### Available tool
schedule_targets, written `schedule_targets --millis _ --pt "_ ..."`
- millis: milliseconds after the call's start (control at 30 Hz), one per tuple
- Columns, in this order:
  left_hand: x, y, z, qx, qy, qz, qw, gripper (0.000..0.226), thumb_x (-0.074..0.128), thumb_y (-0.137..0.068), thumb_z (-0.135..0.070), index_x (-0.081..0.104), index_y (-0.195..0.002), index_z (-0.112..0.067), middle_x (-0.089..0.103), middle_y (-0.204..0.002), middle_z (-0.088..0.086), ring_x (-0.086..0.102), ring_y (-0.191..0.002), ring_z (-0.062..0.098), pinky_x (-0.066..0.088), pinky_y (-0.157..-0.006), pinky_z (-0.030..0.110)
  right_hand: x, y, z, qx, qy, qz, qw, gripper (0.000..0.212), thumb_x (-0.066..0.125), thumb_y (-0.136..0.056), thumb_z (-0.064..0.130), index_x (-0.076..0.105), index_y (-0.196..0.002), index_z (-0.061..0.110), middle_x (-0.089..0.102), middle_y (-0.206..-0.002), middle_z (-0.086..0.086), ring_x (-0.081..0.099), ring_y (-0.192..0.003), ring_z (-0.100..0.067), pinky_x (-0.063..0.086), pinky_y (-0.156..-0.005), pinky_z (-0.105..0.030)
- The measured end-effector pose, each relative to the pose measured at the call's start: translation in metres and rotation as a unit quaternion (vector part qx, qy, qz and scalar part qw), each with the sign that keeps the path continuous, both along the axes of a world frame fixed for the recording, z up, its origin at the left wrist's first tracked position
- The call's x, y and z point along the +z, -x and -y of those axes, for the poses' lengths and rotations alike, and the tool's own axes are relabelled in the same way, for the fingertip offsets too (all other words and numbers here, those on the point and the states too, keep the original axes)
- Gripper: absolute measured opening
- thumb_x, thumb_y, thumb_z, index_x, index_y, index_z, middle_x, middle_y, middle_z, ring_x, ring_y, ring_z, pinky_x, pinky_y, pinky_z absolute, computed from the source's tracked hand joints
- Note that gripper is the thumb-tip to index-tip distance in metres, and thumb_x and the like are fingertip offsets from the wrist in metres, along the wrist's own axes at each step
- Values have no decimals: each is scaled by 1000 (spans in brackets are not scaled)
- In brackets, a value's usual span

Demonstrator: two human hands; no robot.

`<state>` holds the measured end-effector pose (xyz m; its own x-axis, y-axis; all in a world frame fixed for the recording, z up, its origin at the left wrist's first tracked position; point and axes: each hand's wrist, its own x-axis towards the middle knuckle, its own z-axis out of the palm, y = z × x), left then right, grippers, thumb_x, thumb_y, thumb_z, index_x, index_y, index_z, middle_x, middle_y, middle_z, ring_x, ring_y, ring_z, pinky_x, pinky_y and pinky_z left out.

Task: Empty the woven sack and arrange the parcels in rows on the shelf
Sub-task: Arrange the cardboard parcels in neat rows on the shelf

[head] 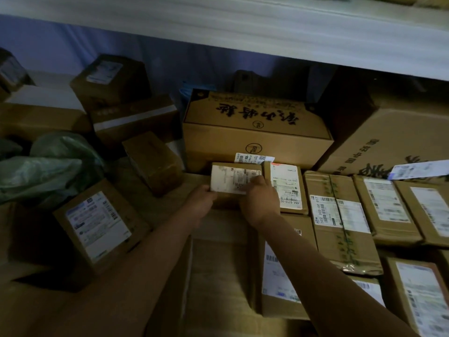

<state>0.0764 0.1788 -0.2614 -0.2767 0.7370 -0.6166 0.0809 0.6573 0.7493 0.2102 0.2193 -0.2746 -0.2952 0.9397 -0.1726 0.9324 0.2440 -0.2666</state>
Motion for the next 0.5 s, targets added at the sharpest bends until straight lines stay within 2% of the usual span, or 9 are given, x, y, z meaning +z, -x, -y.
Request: schedule_targets --millis 100,200,267,333,367,400,433,500 --pt "-1 -4 -6 9 -12 11 1000 36 43 -97 -16 48 -133 -14 54 -135 10 52 -121 28 44 -101 41 0 1 -3 27 -15 57 998 40 50 -93 25 52 -132 18 41 -144 -8 37 -133 -26 27 -112 -41" --pt "-2 0 -7 8 -12 15 1000 34 44 -97 -18 50 -131 -15 56 -133 10 54 -118 26 46 -99 41 0 3 -4 23 -35 48 998 40 51 -92 27 54 -130 18 43 -142 -6 38 -132 -26 27 -112 -41" --pt "-3 5 -7 16 -15 10 1000 35 46 -97 -20 49 -131 -15 55 -129 5 53 -115 23 45 -88 33 0 8 -2 -7 -58 -34 998 40 56 -90 26 56 -129 19 44 -141 -6 39 -130 -24 32 -112 -39" --pt "-1 16 -5 53 -34 -11 998 25 48 -96 -17 57 -119 -14 56 -108 3 56 -98 17 42 -73 26 3 22 -3 -32 -78 -132 988 39 57 -90 23 57 -128 19 46 -138 -6 42 -127 -24 38 -107 -37" --pt "2 24 -3 77 -56 -30 995 19 50 -95 -13 61 -110 -11 57 -100 6 56 -88 17 40 -67 23 5 33 -4 -34 -78 -166 982 38 57 -89 22 57 -128 19 47 -137 -7 43 -125 -24 40 -104 -35" --pt "2 35 -2 107 -81 -51 990 19 51 -93 -8 63 -108 -6 60 -98 11 57 -86 21 41 -66 21 6 47 -6 -30 -70 -193 978 38 58 -89 22 57 -127 19 47 -136 -7 45 -123 -25 39 -100 -33" --pt "5 47 1 137 -98 -76 983 20 53 -92 -5 64 -108 -2 63 -103 16 59 -93 28 44 -71 22 6 62 -7 -22 -57 -217 974 39 59 -89 23 57 -127 19 48 -134 -7 47 -122 -25 40 -97 -32" --pt "8 73 9 184 -95 -92 974 17 53 -92 -9 64 -104 -9 63 -105 13 59 -104 30 48 -89 33 5 94 -8 2 -13 -247 969 47 64 -86 28 53 -131 17 46 -134 -9 48 -120 -26 41 -97 -33"
